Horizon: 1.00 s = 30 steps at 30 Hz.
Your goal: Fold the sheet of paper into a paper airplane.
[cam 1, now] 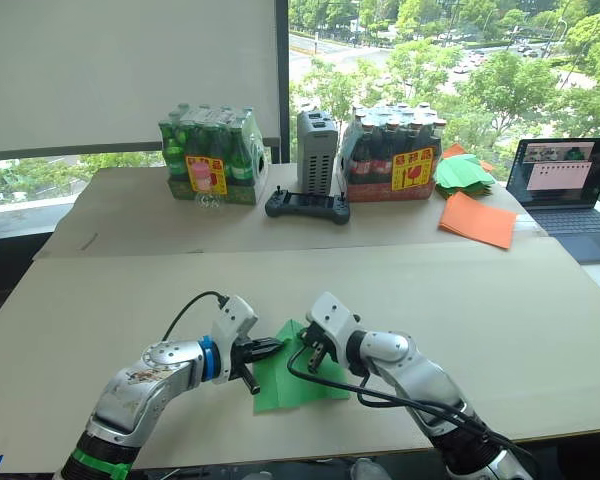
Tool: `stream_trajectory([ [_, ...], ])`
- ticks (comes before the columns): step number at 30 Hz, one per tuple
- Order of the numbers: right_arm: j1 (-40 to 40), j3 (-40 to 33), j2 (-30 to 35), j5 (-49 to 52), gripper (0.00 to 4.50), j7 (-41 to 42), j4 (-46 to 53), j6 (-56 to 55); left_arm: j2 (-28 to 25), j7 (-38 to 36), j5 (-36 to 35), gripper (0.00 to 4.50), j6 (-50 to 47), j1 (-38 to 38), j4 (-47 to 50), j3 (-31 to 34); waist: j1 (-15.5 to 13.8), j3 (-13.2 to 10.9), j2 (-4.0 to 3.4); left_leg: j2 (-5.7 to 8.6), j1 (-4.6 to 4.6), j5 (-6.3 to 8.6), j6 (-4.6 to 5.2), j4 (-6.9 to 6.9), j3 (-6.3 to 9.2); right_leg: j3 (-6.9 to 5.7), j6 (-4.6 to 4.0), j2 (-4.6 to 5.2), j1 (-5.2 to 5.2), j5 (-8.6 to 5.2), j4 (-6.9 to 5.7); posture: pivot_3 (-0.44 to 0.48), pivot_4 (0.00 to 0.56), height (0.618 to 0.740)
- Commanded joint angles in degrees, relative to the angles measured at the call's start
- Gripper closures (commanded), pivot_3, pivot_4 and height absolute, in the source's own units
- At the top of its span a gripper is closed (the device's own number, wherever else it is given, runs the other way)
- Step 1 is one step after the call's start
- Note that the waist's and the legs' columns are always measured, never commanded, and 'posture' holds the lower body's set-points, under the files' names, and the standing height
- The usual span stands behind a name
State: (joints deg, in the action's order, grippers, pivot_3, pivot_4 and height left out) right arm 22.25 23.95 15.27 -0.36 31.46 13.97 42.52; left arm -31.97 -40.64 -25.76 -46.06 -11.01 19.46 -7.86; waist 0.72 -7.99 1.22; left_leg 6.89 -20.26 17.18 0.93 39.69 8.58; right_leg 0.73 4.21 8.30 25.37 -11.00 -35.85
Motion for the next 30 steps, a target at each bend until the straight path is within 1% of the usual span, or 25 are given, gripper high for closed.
stream_trajectory([
  [1,1.6,-1.7,-1.1,0.2,4.5,-0.9,-1.2,-6.5,-1.4,-1.2,1.5,4.42,2.2,-0.3,0.5,-0.9,0.0,0.0,0.0,0.0,-0.01,0.0,0.0,-0.01,0.0,0.0,0.0,0.0,0.02,0.0,0.0,0.0,0.15,0.707],
  [5,2.0,-2.2,-1.6,0.2,4.5,-0.9,-3.9,-13.2,-2.8,-2.2,3.0,4.42,3.8,-0.1,0.1,-2.0,0.0,0.0,-0.01,0.01,-0.03,-0.02,-0.03,-0.02,-0.01,0.0,0.0,0.0,0.05,0.0,0.02,0.0,0.15,0.707],
  [8,2.2,-1.7,-2.4,0.3,4.5,-0.6,-5.5,-15.3,-2.8,-2.5,3.5,4.42,4.2,-0.3,-0.2,-2.1,0.0,-0.1,-0.02,0.02,-0.04,-0.02,-0.03,-0.03,-0.01,0.0,0.0,0.0,0.05,0.0,0.03,0.0,0.15,0.707],
  [11,2.4,0.0,-2.0,-1.6,4.5,-0.4,-7.7,-15.7,-2.7,-2.6,3.7,4.42,4.2,-0.4,-0.2,-2.0,0.0,-0.1,-0.03,0.01,-0.04,-0.02,-0.03,-0.03,-0.01,0.01,0.0,0.0,0.06,0.0,0.03,0.0,0.15,0.707],
  [15,1.3,2.9,-0.8,-4.5,4.5,-0.3,-10.5,-13.5,-2.7,-2.7,3.3,4.42,3.6,-0.5,0.0,-1.5,0.1,-0.1,-0.04,0.02,-0.05,-0.02,-0.03,-0.03,-0.01,0.01,-0.01,0.0,0.09,0.0,0.02,0.0,0.15,0.707],
  [18,0.7,3.3,-1.0,-5.5,4.5,-0.7,-11.4,-13.2,-2.7,-2.8,2.6,4.42,2.9,-0.5,0.5,-0.9,0.1,-0.1,-0.04,0.01,-0.03,-0.02,-0.03,-0.03,-0.02,0.01,-0.01,0.0,0.06,-0.01,0.02,0.0,0.15,0.707],
  [21,0.3,3.4,-1.2,-5.9,4.5,-0.6,-11.4,-13.4,-2.6,-3.0,0.6,3.59,1.4,-0.8,1.1,1.1,0.1,-0.1,-0.04,0.0,0.01,0.0,0.0,-0.03,-0.02,0.01,-0.01,0.0,0.01,-0.01,0.0,0.0,0.15,0.707],
  [24,0.2,3.2,-1.6,-6.0,4.5,-0.7,-11.3,-13.3,-4.2,-4.0,-0.9,2.53,0.1,-1.4,2.1,3.1,0.1,-0.1,-0.04,0.0,0.02,0.01,0.01,-0.02,-0.01,0.01,-0.01,-0.01,0.01,-0.01,-0.02,0.0,0.15,0.707],
  [26,0.2,3.1,-1.7,-6.2,4.5,-0.7,-11.3,-13.4,-5.5,-4.9,-2.7,1.94,-1.3,-2.3,2.5,5.1,0.1,-0.1,-0.04,-0.01,0.02,0.0,0.0,-0.03,-0.01,0.01,-0.01,-0.02,0.02,-0.01,-0.02,0.0,0.15,0.707],
  [30,0.6,3.1,-2.0,-6.4,4.5,-0.9,-11.6,-13.5,-5.8,-6.5,-5.9,1.94,-2.1,-4.8,0.0,7.9,0.1,-0.1,-0.04,-0.01,0.03,0.0,0.0,-0.02,-0.01,0.01,-0.02,-0.03,0.01,-0.01,-0.02,0.0,0.15,0.707],
])
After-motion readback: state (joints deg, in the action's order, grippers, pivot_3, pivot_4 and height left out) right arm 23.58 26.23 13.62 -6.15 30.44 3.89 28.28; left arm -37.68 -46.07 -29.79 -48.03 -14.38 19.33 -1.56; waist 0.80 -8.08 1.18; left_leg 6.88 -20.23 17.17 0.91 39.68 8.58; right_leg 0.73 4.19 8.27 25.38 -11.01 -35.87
